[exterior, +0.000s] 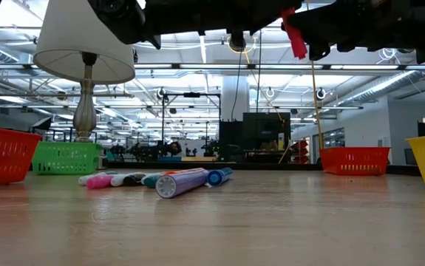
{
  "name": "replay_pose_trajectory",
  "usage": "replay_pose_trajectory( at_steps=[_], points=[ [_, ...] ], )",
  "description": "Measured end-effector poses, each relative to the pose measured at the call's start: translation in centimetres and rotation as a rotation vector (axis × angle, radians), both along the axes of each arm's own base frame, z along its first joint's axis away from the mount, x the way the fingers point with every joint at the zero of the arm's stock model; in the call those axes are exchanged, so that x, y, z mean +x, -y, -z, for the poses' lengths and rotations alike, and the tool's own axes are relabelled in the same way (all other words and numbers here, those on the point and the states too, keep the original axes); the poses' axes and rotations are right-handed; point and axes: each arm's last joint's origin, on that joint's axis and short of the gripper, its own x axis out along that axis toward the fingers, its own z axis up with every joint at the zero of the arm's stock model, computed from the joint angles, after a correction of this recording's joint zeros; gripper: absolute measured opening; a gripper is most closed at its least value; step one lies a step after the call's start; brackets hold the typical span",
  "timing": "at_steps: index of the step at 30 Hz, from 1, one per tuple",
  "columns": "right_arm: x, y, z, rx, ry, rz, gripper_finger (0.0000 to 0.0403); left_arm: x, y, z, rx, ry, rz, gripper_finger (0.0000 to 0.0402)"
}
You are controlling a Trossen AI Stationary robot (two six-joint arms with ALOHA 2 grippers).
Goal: Pick & Place Markers
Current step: Put the pink highlighter pen into the bottom red basket
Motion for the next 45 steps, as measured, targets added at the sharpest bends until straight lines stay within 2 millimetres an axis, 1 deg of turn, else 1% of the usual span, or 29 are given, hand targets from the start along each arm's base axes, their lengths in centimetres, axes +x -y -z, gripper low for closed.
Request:
replay_pose_trajectory(
  at_steps=[4, 6, 8, 9, 11, 13, 14, 17, 20, 24, 26, 28, 32, 35, 38, 41, 45],
  points=[
    [0.0, 0.0, 0.3, 0.033, -0.032, 0.004, 0.0056, -0.3, -0.1, -0.4, -0.010, -0.049, -0.032, 0.0057],
    [0.1, 0.0, 0.2, 0.031, -0.035, 0.008, 0.0074, -0.9, 0.2, -1.4, -0.013, -0.089, -0.071, 0.0057],
    [0.0, 0.0, 0.5, 0.028, -0.056, 0.007, 0.0101, -2.3, 0.9, -3.1, -0.011, -0.152, -0.116, 0.0057],
    [0.0, 0.0, 0.6, 0.033, -0.068, 0.003, 0.0116, -3.2, 1.3, -4.2, -0.014, -0.181, -0.135, 0.0057],
    [-0.2, 0.1, 0.6, 0.060, -0.088, 0.005, 0.0147, -5.1, 2.2, -5.7, -0.030, -0.254, -0.187, 0.0057],
    [-0.4, 0.1, 0.4, 0.078, -0.086, 0.006, 0.0176, -7.6, 3.4, -6.9, -0.029, -0.339, -0.240, 0.0057],
    [-0.4, 0.2, 0.3, 0.079, -0.084, 0.008, 0.0189, -8.7, 3.8, -7.6, -0.055, -0.354, -0.270, 0.0057],
    [-0.8, 0.7, -0.5, 0.061, -0.062, 0.031, 0.0216, -12.6, 4.8, -9.8, -0.217, -0.401, -0.350, 0.0057],
    [-1.3, 1.5, -1.9, 0.062, -0.070, 0.117, 0.0228, -16.3, 5.0, -10.5, -0.455, -0.478, -0.446, 0.0057],
    [-2.1, 2.4, -3.5, 0.113, -0.165, 0.242, 0.0227, -20.4, 5.5, -9.9, -0.727, -0.623, -0.564, 0.0057],
    [-2.6, 2.7, -3.7, 0.148, -0.203, 0.281, 0.0223, -21.9, 6.0, -9.0, -0.837, -0.717, -0.632, 0.0057],
    [-3.0, 2.7, -3.5, 0.166, -0.234, 0.286, 0.0218, -22.9, 6.6, -7.9, -0.911, -0.807, -0.706, 0.0057],
    [-3.4, 2.7, -3.3, 0.210, -0.265, 0.290, 0.0209, -23.5, 8.0, -5.4, -1.063, -0.967, -0.836, 0.0057],
    [-3.4, 2.7, -3.3, 0.214, -0.266, 0.290, 0.0206, -23.2, 9.2, -3.3, -1.193, -1.047, -0.944, 0.0057],
    [-3.4, 2.7, -3.4, 0.211, -0.249, 0.287, 0.0203, -22.9, 10.1, -1.1, -1.189, -1.128, -1.040, 0.0057],
    [-3.3, 2.7, -3.6, 0.215, -0.233, 0.285, 0.0203, -22.7, 10.5, 0.6, -1.194, -1.194, -1.129, 0.0057],
    [-3.3, 2.7, -3.6, 0.226, -0.230, 0.283, 0.0203, -22.7, 10.8, 2.0, -1.211, -1.296, -1.245, 0.0057]
  ],
)
